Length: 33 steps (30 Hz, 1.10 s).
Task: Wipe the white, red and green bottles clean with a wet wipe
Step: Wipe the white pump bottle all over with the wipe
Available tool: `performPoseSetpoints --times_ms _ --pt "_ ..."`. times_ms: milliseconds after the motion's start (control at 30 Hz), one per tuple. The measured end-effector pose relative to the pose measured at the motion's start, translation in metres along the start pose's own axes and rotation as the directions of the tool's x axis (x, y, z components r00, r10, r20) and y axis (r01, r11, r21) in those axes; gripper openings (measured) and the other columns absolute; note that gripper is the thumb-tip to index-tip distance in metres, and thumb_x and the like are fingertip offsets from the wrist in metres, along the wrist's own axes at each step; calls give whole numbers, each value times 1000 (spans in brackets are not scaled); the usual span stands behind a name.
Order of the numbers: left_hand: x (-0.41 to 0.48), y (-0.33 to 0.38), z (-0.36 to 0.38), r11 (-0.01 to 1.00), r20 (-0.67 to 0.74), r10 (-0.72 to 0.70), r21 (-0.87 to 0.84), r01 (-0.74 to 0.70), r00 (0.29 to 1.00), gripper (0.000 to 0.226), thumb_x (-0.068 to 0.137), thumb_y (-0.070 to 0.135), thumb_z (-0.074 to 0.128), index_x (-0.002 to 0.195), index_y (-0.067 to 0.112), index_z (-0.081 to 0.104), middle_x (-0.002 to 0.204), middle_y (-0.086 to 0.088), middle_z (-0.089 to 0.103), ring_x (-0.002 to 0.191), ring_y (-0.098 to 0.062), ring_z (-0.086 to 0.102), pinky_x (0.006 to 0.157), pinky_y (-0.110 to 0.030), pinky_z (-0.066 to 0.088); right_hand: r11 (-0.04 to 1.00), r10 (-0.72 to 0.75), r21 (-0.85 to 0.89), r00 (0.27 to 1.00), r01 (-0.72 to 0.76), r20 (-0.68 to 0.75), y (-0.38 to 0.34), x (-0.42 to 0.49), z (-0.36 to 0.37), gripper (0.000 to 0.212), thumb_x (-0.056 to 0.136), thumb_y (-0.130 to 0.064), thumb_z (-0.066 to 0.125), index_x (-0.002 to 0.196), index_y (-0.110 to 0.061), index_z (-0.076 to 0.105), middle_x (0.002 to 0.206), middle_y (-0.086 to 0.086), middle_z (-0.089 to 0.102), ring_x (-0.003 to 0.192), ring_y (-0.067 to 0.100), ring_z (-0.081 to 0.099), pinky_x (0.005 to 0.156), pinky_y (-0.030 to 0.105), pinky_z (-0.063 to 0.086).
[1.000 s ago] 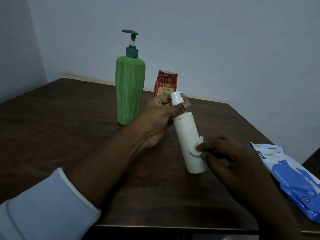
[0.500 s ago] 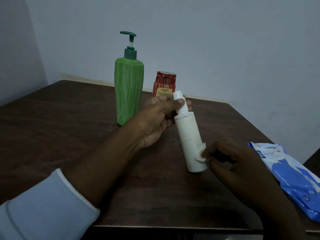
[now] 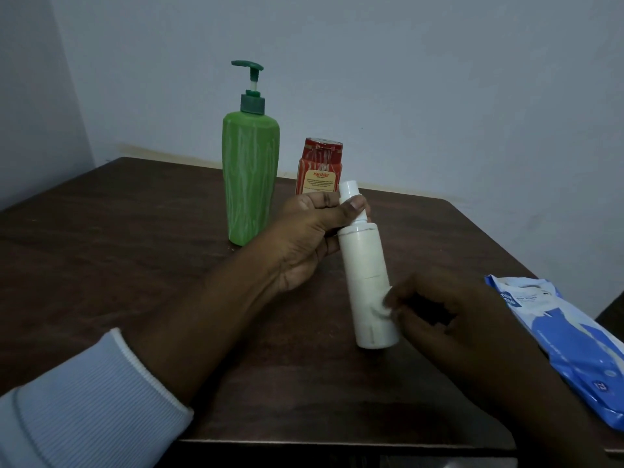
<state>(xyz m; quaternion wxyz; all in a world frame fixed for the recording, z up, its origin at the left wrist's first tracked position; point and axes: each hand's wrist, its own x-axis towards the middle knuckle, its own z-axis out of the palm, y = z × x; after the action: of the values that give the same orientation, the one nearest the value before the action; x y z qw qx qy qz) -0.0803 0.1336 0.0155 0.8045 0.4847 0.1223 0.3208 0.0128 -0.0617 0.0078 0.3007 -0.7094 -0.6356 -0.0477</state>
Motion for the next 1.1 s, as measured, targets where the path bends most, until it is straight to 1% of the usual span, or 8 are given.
performPoseSetpoints --times_ms 67,167,267,467,667,933,1000,1100 --pt "0 0 1 1000 7 4 1 -4 1000 30 83 10 75 111 0 69 96 -9 78 83 -17 75 73 -30 64 999 -30 -34 998 31 54 -6 1 2 16 81 -27 64 92 -37 66 98 -19 59 89 -1 58 69 16 48" --pt "0 -1 1 1000 29 18 19 -18 999 39 74 15 78 109 2 69 99 -10 78 87 -17 74 79 -33 64 993 -76 -103 987 62 -142 -8 9 13 15 87 -28 60 101 -29 67 103 -14 58 91 -1 55 71 12 44" --pt "-1 -2 -1 1000 26 22 20 -23 999 46 68 18 80 110 1 70 97 -9 78 87 -17 75 77 -31 63 1000 -2 7 959 4 -282 -1 11 14 14 89 -18 62 101 -25 65 101 -12 63 92 -1 57 73 11 48" --pt "-2 -2 2 997 73 -11 -76 17 997 36 68 13 78 103 5 70 94 -7 76 86 -15 72 79 -30 64 995 -102 -30 991 100 -91 -10 5 7 16 85 -22 67 99 -28 70 101 -15 60 93 2 58 74 18 49" --pt "-1 1 -2 1000 78 5 -28 -3 997 19 67 12 78 84 10 70 85 -5 75 78 -13 72 73 -29 64 1000 24 25 950 -17 -312 -8 16 18 19 88 -33 57 105 -26 65 103 -13 59 91 0 56 72 17 49" --pt "1 3 0 999 -6 -18 -40 18 1000 55 62 15 82 112 -1 64 81 -5 75 76 -14 73 67 -28 62 997 66 -50 982 -58 178 -6 -2 -11 10 76 -36 62 84 -39 66 84 -20 64 86 -1 59 71 21 51" --pt "1 2 0 1000 14 -8 -30 9 1000 42 63 14 81 101 1 67 79 -2 76 73 -10 74 65 -26 62 996 29 -92 991 -17 131 -8 1 -6 11 78 -37 61 87 -40 66 88 -21 62 85 -2 59 69 17 50" --pt "-1 2 2 1000 55 24 -5 -24 998 34 64 14 79 96 6 69 78 0 76 72 -8 73 68 -26 62 990 -60 -135 987 40 -146 -10 13 9 14 85 -23 67 98 -23 70 98 -8 64 86 3 58 72 12 44"
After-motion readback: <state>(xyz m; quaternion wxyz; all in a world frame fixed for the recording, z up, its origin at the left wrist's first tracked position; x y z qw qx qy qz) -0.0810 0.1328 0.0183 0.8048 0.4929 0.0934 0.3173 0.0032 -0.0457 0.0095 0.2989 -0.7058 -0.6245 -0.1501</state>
